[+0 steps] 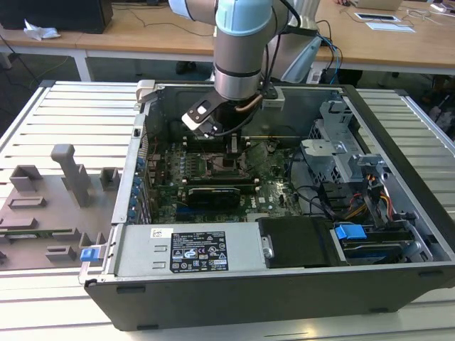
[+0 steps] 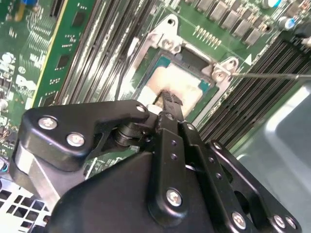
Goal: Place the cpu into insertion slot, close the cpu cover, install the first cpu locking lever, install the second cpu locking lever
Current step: 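Place the cpu into insertion slot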
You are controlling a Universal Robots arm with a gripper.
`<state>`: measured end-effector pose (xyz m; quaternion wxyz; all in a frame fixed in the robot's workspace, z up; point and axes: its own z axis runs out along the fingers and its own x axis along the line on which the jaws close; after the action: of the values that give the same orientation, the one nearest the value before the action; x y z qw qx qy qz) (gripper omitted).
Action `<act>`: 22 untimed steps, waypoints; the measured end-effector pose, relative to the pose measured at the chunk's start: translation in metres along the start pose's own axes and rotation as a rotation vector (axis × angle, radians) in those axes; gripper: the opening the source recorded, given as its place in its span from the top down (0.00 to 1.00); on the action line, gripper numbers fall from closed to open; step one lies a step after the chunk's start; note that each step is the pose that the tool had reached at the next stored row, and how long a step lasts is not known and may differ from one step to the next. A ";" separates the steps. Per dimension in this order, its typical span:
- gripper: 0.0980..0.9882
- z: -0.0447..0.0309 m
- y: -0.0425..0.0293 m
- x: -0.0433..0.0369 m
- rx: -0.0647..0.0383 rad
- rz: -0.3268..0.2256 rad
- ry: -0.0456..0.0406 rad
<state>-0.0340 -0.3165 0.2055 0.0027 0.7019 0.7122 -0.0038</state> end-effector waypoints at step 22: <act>0.99 -0.0899 0.0014 -0.0008 0.000 0.000 -0.0003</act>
<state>-0.0325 -0.3165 0.2954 0.0028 0.7019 0.7122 -0.0038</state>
